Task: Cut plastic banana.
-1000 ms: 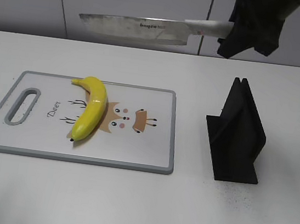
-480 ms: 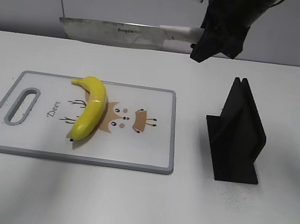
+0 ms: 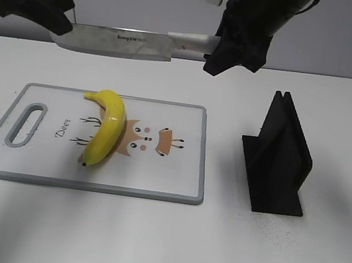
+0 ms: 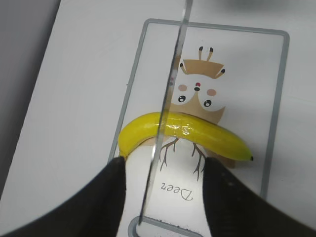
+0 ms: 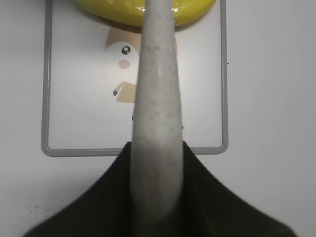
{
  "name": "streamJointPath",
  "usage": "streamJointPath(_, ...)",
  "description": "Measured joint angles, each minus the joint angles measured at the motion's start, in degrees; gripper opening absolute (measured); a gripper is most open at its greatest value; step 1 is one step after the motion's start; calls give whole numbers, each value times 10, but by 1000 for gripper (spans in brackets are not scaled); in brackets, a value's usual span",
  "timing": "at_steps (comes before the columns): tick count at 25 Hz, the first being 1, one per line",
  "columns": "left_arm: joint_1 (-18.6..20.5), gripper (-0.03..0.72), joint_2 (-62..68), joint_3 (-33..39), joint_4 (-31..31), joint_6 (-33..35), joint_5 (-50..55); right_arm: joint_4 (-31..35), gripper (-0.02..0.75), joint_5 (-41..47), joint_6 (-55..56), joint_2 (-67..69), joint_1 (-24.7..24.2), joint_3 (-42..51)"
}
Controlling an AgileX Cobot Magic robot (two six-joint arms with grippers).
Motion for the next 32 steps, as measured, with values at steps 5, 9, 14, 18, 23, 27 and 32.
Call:
streamJointPath(5,0,490,33,0,-7,5,-10,25,185,-4,-14,0,0,0)
streamJointPath(9,0,427,43,0,-12,5,-17,28,185,-5,-17,0,0,0)
streamJointPath(14,0,270,44,0,-16,5,-21,30,185,-6,-17,5,0,-1)
streamJointPath(18,0,190,47,-1,-16,5,-22,41,185,-7,-17,20,0,-1)
streamJointPath(23,0,88,60,0,-9,5,-23,70,185,-13,-19,24,0,-9)
streamJointPath(27,-1,37,61,0,1,11,-24,64,185,-16,-27,24,1,-16)
streamJointPath(32,-2,17,61,0,6,15,-32,62,185,-25,-31,24,1,-16)
